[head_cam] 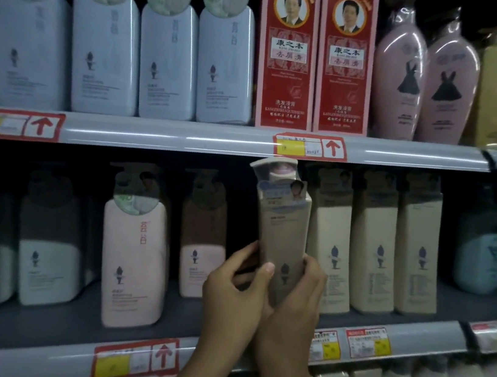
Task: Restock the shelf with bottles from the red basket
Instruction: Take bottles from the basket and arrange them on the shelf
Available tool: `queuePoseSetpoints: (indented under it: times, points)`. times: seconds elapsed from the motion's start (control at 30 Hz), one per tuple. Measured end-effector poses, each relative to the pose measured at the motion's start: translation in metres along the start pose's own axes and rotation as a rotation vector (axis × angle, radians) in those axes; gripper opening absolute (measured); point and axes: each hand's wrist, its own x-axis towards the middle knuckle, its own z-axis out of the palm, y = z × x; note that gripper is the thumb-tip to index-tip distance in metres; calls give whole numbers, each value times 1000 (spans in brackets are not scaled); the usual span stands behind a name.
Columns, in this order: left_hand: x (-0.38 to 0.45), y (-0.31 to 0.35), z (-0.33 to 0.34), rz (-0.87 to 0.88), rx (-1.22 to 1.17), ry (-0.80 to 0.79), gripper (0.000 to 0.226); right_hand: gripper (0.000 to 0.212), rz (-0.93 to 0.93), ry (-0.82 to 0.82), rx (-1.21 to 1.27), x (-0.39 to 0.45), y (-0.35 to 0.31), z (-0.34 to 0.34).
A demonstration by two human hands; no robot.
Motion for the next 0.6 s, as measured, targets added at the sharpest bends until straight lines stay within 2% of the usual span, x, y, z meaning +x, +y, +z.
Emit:
queuePoseSetpoints:
  times: [0.17,0.37,0.5,0.6]
  points:
    - [-3,1,2,55,38,23,40,75,22,-22,-6,1,-1,0]
    - [-14,-6,4,80,-46,114,44,81,132,-39,224,0,5,2]
    - [-6,-6,6,88,17,154,36,76,73,-44,27,7,-1,3]
    - [-3,-5,7,63,16,144,34,83,49,-145,-89,11,-8,0]
